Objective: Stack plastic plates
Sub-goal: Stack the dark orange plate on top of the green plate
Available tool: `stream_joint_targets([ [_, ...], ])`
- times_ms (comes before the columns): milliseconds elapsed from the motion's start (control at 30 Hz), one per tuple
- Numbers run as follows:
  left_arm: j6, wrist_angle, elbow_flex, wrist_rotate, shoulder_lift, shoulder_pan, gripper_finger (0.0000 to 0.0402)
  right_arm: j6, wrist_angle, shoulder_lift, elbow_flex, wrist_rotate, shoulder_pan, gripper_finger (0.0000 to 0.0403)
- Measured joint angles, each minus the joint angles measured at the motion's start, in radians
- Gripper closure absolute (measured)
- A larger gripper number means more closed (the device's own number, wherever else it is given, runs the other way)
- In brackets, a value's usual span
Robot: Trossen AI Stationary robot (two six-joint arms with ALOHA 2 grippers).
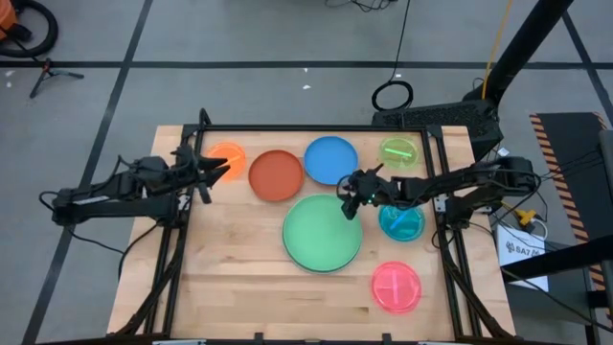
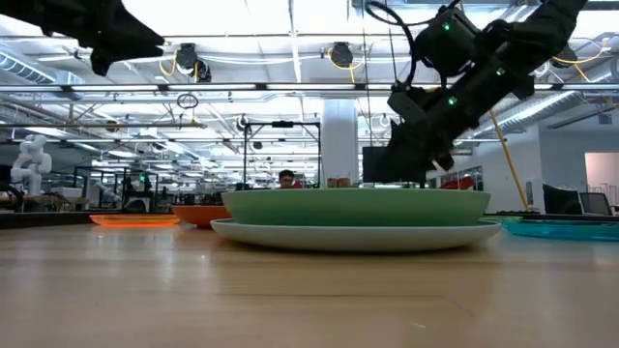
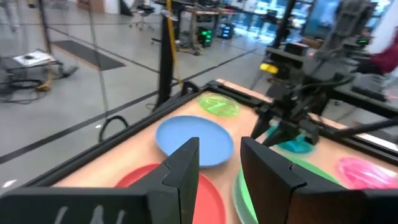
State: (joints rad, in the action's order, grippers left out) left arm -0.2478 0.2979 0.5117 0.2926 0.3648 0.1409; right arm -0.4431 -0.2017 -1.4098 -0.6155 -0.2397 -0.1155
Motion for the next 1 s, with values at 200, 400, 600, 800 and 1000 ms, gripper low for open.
stream_joint_targets([
  [200, 0.002, -0.202, 0.001, 0.03, 0.187, 0.012, 0.0277, 0.214, 0.016, 0.087, -0.065, 0.005, -0.075, 0.0245],
  [400, -0.024, -0.213, 0.049, -0.031, 0.385, 0.035, 0.0277, 0.378, 0.016, 0.186, -0.107, 0.007, -0.088, 0.0247],
  [600, -0.005, 0.075, 0.215, -0.034, 0.572, 0.109, 0.0277, 0.451, 0.023, 0.271, -0.145, 0.006, -0.089, 0.0248],
  [800, 0.127, 0.233, 0.311, -0.141, 0.714, 0.213, 0.0277, 0.529, 0.018, 0.288, -0.156, 0.007, -0.102, 0.0248],
  [1000, 0.238, 0.225, 0.319, -0.343, 0.803, 0.303, 0.0277, 0.597, 0.061, 0.219, -0.141, 0.007, -0.102, 0.0248],
])
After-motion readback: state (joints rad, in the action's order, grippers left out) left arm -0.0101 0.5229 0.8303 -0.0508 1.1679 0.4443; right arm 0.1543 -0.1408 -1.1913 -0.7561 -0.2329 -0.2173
